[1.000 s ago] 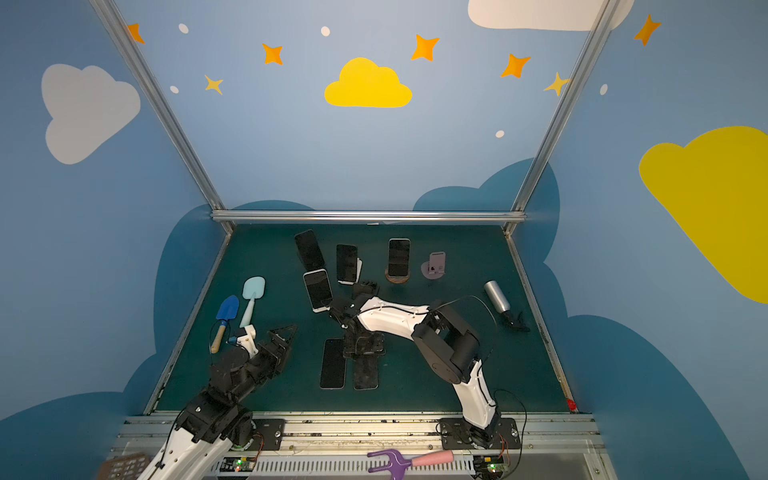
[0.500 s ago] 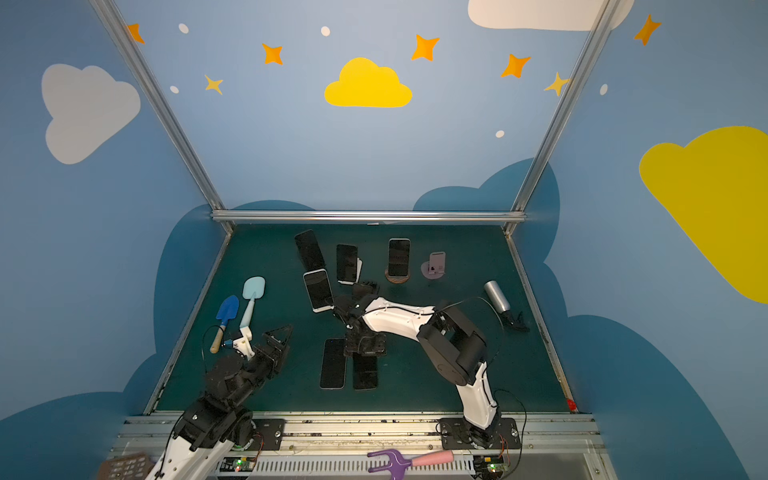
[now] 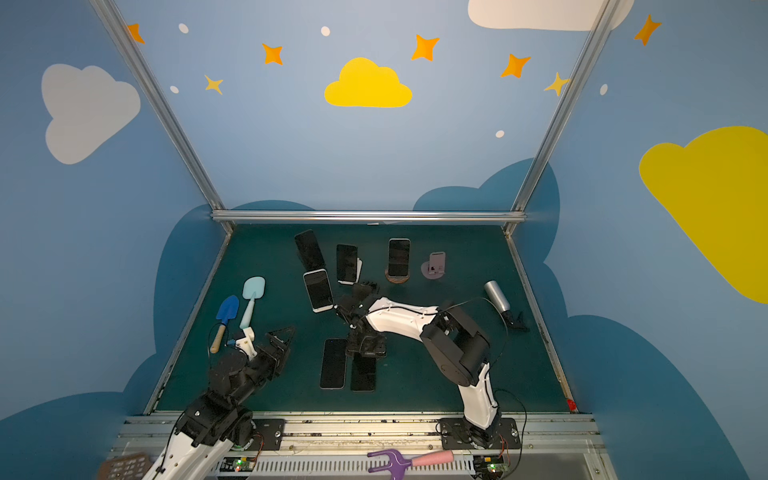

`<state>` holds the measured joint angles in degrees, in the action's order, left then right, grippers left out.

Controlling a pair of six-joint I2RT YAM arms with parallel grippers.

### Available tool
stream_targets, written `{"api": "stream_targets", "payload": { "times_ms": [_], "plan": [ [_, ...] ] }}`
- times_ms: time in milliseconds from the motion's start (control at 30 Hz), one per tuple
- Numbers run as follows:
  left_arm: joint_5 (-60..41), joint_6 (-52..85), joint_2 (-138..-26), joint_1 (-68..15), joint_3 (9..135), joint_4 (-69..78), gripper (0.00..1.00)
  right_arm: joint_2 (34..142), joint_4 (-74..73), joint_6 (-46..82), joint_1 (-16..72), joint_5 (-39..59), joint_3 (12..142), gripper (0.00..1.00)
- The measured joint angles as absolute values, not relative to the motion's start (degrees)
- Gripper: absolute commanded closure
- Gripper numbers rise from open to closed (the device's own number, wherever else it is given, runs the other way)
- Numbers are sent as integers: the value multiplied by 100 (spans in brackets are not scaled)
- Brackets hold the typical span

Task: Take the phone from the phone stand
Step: 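Open the right gripper to release the phone and lift away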

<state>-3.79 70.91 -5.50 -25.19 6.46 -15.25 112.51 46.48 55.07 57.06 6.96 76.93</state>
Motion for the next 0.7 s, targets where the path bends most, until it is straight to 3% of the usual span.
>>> {"api": "stream_targets", "payload": {
  "times_ms": [700],
  "plan": [
    [-377,7050,-906,-2519,851,-1448,0,10698,4390,5478,5577,799,7166,17]
  ]
}}
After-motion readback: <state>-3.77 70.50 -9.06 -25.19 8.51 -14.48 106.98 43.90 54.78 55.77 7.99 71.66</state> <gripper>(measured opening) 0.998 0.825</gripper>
